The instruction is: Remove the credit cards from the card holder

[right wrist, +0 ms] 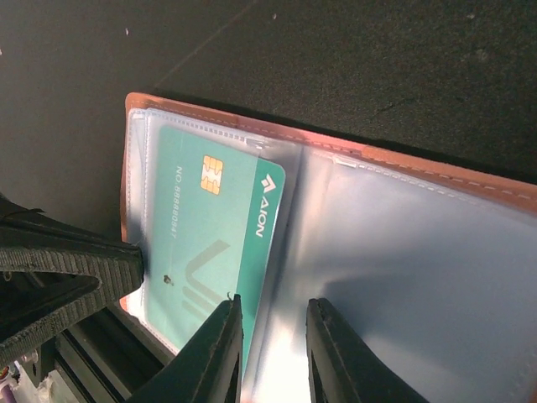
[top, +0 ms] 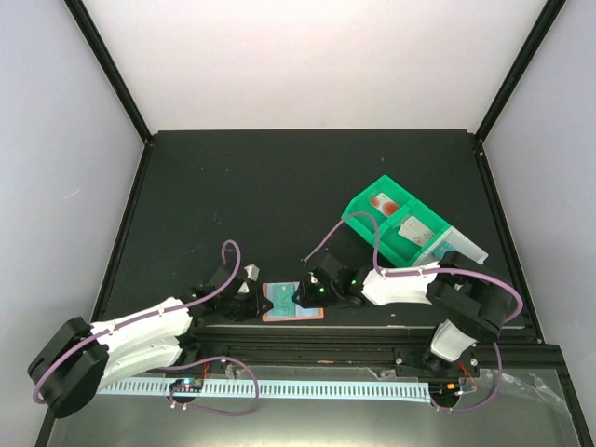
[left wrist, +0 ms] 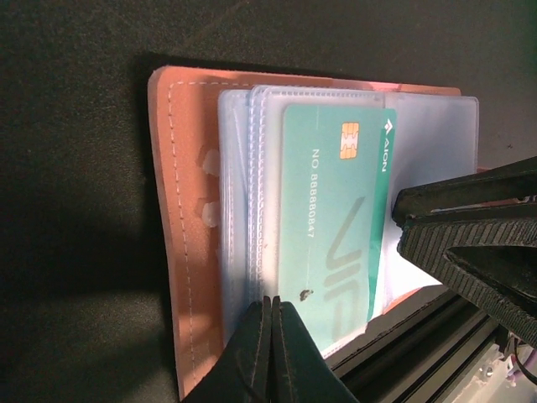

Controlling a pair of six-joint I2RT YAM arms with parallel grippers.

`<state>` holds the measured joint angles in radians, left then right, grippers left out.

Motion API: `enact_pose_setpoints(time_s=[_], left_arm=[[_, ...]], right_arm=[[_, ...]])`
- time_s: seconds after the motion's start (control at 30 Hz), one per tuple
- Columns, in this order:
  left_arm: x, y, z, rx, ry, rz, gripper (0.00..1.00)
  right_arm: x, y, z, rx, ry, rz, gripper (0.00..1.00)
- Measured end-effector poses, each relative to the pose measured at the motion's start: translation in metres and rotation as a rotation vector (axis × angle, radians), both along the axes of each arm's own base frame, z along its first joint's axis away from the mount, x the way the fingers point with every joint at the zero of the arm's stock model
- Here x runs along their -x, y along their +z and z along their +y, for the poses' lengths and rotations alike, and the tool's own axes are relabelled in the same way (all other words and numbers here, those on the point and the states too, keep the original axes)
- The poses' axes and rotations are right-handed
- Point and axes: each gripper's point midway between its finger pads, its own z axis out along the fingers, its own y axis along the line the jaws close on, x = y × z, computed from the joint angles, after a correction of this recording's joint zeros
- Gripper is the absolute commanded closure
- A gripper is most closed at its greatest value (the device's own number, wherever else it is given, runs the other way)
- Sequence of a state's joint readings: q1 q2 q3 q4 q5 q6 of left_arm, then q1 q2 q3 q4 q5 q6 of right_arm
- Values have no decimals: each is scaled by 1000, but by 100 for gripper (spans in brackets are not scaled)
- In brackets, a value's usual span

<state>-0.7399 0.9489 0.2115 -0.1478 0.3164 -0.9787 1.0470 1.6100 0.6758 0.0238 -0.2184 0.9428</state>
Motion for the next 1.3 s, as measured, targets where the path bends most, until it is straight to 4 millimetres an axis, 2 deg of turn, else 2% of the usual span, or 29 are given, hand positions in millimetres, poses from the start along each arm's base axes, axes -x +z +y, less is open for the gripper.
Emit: enact_pose_setpoints(time_s=[0.8, 1.3], left_arm=[[1, -2, 1, 2, 0, -1, 99], [1, -2, 1, 8, 0, -7, 98]], right_arm=[[-2, -2, 7, -20, 0, 0, 84], [-2, -3, 9, -30, 4, 8, 98]])
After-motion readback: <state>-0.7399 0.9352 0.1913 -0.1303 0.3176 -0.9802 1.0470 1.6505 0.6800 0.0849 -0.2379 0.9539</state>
